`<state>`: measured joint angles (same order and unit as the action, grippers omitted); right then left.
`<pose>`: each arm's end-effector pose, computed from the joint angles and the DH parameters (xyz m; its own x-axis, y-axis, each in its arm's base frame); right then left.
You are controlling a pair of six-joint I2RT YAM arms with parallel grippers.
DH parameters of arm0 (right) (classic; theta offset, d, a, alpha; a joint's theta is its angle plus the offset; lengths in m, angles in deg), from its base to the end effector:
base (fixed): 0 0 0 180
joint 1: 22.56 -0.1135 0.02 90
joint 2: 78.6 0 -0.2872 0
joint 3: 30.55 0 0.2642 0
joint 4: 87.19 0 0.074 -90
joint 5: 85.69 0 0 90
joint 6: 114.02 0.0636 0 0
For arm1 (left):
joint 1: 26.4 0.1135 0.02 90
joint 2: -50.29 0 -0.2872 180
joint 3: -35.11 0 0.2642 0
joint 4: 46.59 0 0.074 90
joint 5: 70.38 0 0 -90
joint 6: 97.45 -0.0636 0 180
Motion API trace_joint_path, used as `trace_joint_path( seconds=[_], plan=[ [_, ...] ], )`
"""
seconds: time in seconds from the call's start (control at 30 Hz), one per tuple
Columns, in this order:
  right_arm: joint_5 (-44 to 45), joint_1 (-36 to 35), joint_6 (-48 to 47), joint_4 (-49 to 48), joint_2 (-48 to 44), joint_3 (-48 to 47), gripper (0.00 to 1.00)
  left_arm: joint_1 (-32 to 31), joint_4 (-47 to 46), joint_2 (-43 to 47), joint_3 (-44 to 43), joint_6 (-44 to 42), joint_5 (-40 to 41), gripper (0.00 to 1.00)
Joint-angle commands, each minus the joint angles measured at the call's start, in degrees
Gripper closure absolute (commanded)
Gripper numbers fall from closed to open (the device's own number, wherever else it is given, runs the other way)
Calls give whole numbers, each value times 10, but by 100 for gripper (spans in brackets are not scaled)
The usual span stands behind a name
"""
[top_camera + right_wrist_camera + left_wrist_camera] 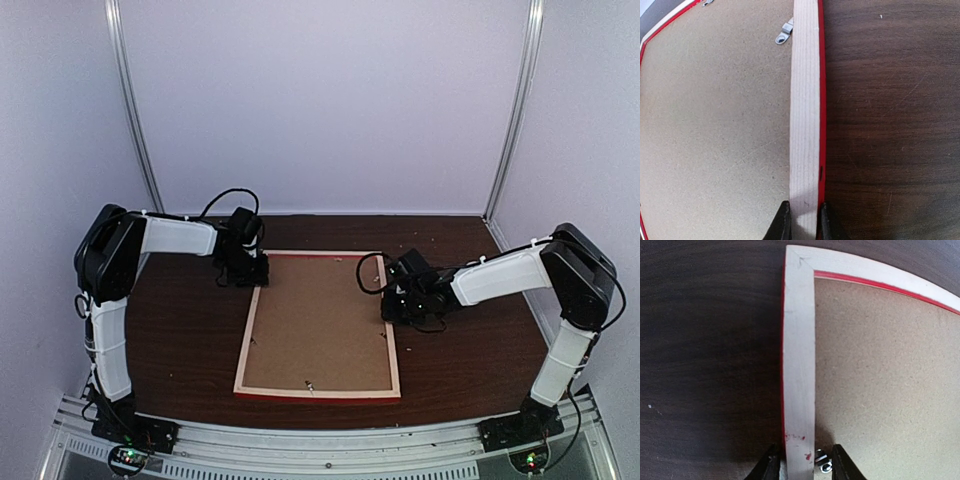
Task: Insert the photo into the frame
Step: Press the fastener onto the backboard.
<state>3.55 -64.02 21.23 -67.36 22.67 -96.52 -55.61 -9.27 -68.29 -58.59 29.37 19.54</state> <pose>0.2770 0.2459 0.1296 -0.9071 0.1462 -0.3948 -0.0334 0.9098 0.4137 0.4025 -0.2252 0.1328 -0.9109 -0.1773 -0.3726 -0.0716 0.9572 -0.2805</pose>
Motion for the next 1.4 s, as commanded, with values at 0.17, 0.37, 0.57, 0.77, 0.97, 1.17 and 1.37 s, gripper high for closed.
trace_joint_path(
  seconds=[0.17,0.37,0.57,0.77,0.97,1.17,1.37],
  plan=[
    [-67,-23,-4,-13,15,1,100,-1,15,-40,24,10,29,68],
    [-68,-23,-5,-10,15,-2,100,-1,-4,-22,59,26,45,74],
    [-68,-23,-7,-9,16,-6,100,-1,-23,-3,88,39,74,77],
    [-67,-23,-6,-12,15,-4,100,8,-48,-3,99,60,49,77],
    [-68,-23,-5,-16,13,1,100,19,-68,5,110,77,22,76],
    [-70,-23,-5,-23,15,1,100,22,-68,6,100,80,-28,59],
    [-75,-23,-9,-24,22,-2,100,22,-43,17,89,65,-36,47]
  ],
)
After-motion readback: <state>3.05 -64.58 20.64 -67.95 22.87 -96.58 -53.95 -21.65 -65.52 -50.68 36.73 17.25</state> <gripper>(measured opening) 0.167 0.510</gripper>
